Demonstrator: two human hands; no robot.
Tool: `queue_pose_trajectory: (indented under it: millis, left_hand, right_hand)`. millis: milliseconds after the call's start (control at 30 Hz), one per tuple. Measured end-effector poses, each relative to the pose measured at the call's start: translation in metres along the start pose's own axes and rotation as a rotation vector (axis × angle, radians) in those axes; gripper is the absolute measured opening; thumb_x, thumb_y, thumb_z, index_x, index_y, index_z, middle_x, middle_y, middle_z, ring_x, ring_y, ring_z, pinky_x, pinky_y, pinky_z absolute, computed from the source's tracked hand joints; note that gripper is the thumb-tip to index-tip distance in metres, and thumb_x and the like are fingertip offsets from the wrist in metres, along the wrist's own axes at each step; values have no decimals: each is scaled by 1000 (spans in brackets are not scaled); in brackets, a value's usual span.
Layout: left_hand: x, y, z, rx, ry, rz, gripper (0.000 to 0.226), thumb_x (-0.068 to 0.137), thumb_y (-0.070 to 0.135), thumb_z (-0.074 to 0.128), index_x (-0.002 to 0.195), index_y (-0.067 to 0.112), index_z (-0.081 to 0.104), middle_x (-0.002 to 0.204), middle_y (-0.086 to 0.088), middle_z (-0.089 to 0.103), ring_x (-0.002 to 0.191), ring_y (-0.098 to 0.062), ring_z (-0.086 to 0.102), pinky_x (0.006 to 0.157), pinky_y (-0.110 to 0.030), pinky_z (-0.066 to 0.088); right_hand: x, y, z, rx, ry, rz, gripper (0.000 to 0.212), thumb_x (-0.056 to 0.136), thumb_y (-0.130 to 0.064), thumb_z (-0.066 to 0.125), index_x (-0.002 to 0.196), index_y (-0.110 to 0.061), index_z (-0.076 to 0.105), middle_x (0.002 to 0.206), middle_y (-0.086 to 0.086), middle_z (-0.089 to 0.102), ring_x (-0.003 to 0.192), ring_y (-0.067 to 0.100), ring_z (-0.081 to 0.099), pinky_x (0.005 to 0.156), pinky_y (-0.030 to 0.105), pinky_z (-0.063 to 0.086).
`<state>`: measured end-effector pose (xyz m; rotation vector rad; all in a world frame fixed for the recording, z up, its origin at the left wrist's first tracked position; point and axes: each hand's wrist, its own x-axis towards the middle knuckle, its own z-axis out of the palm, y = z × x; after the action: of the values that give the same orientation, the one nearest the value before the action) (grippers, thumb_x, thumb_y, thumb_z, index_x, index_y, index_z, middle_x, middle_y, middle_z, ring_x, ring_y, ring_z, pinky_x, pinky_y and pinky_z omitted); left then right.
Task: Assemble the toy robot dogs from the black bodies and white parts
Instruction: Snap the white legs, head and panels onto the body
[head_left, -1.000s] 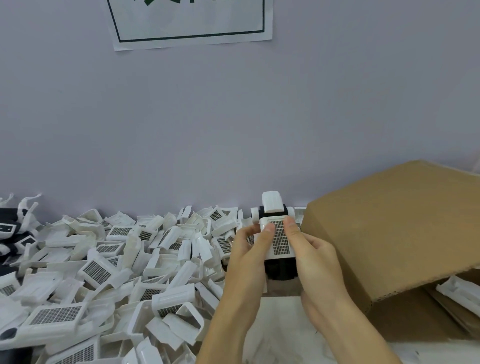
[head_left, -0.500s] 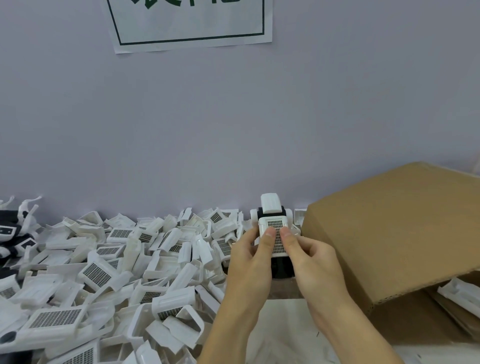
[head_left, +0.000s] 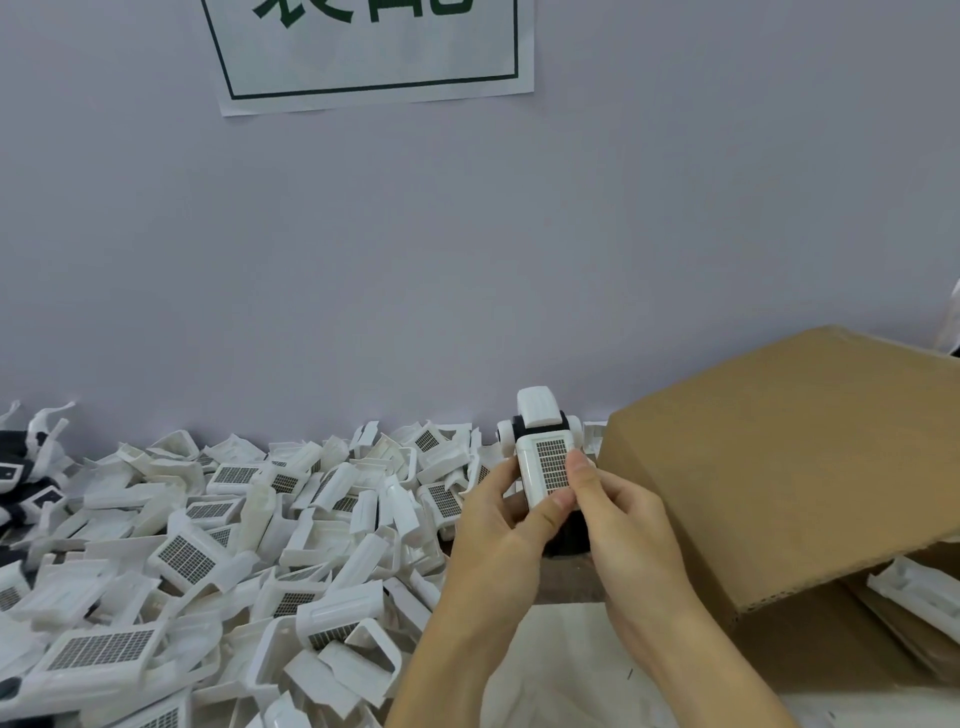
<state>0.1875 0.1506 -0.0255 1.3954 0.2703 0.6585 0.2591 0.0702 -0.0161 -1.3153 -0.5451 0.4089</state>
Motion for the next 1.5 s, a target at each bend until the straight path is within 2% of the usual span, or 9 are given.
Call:
queue_pose_trajectory:
  millis: [367,500,600,733,867,1000,1100,1300,1500]
  left_hand:
    - [1,11,5,-212,360,-52,36,94,20,69,129,15,62,110,-13,77,104,-30,73,100,-51,55]
    - [1,20,2,-554,238,-168,50,97,38,54,136,7,57,127,-22,68,110,-34,70,75,-41,61]
    - [0,19,3,-511,159,-220,55,92,45,55,131,6,60,124,-21,70,100,-32,71,71,-40,60]
    - [3,18,0,-434,387,-75,36,98,32,57,85,1,71,92,-20,77,87,-31,77,70,-33,60]
    - [3,16,-15,-222,682,23,41,101,26,57,65,7,61,58,-6,63,50,-19,60,45,-27,51]
    - [4,22,-26,-224,674,160,17,98,16,61,84,17,69,82,0,70,76,-14,66,62,-25,54]
    - [1,26,-20,-232,462,145,18,98,18,59,102,24,76,108,0,76,98,-16,71,79,-30,53]
    - [-5,31,-15,-299,307,107,20,77,27,70,95,31,77,90,-4,77,74,-15,74,56,-21,55]
    - [-7,31,-15,-269,167,149,27,76,17,76,101,24,76,97,-11,76,87,-25,73,74,-37,58]
  right_hand:
    - [-3,3,3,-191,105,-186,10,97,-29,63,98,-35,72,97,-17,74,95,-2,67,82,24,51]
    - [-7,8,7,-419,-74,-251,41,90,-35,71,130,-32,60,122,-16,61,117,4,57,100,32,49]
    - [-6,11,4,-520,39,-336,47,91,-36,68,136,-31,56,123,-14,59,117,5,56,97,32,51]
    - [-4,5,-2,-269,169,-323,24,92,-40,60,116,-44,57,100,-26,67,91,4,67,70,43,61]
    - [0,-3,-9,-258,300,-296,19,97,-38,49,93,-34,67,76,-23,67,68,4,61,65,38,54]
    - [3,-13,-14,-215,254,-139,39,97,-33,50,60,-23,59,51,-12,45,46,7,39,42,28,46]
    - [3,-19,-17,-189,77,23,41,90,-41,51,73,-5,62,68,15,62,57,14,48,34,22,34]
    - [2,-4,-15,-30,-124,280,44,97,-38,46,102,-2,71,72,17,67,63,29,60,82,75,46]
    - [1,1,-19,248,-144,382,43,103,-32,45,120,-1,69,115,32,69,98,49,65,98,59,49]
